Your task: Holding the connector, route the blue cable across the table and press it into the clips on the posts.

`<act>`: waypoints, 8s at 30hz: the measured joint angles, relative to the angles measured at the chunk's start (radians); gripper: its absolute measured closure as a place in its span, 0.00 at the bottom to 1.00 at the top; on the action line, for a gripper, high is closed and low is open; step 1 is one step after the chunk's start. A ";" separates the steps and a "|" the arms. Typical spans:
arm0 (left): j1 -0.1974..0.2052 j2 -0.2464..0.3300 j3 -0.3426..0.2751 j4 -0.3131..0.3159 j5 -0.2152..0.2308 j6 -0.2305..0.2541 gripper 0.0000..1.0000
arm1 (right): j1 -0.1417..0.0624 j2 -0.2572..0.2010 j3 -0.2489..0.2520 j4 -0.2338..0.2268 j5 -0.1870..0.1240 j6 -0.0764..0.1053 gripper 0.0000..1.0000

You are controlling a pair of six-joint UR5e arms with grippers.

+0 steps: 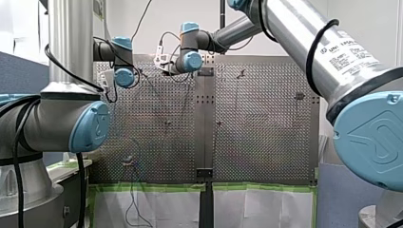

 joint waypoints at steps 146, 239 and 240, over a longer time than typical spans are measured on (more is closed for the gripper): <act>-0.065 0.080 0.095 -0.344 0.305 0.079 0.00 | -0.043 0.003 -0.015 0.021 0.148 -0.051 1.00; -0.136 -0.245 -0.182 -0.018 0.100 0.079 1.00 | -0.044 0.054 0.320 -0.075 0.124 -0.066 1.00; -0.136 -0.252 -0.188 -0.011 0.106 0.078 1.00 | -0.045 0.057 0.324 -0.075 0.123 -0.068 1.00</act>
